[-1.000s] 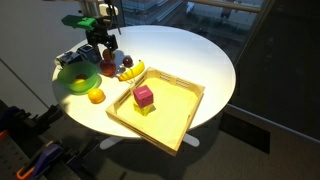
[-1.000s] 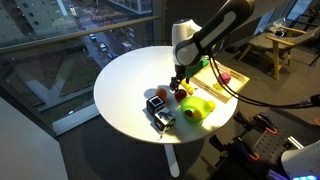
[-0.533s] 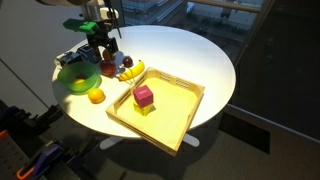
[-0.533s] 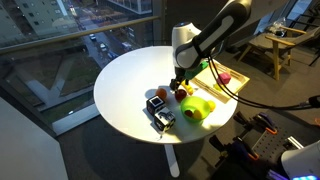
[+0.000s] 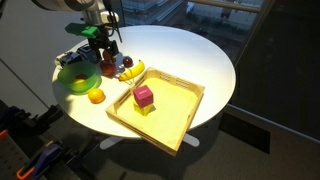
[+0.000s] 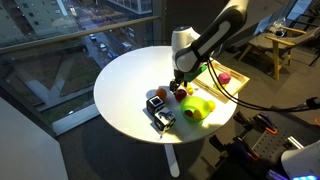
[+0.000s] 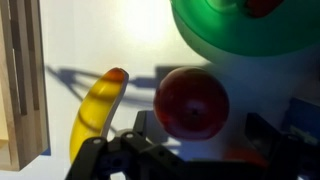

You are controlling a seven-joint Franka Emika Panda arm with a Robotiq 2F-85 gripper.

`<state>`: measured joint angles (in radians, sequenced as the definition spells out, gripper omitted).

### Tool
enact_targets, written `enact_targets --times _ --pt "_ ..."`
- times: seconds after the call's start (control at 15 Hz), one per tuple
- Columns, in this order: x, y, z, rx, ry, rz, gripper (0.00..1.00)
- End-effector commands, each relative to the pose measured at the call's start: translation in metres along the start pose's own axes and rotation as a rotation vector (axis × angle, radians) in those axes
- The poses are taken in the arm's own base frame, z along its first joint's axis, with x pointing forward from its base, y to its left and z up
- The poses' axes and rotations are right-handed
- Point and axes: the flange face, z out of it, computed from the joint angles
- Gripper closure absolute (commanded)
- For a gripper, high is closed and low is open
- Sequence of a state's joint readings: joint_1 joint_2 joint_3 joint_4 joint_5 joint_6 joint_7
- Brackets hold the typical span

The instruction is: Put the apple in the green bowl

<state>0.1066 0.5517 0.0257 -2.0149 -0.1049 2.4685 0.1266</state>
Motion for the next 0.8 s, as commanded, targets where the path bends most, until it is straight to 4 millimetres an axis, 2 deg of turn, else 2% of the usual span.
enact_targets --times 0.0,0.73 --pt "0.0014 -0.0014 0.0016 0.001 0.019 0.008 0.0" --pt "0.0006 -0.0017 0.0098 0.003 0.02 0.004 0.0"
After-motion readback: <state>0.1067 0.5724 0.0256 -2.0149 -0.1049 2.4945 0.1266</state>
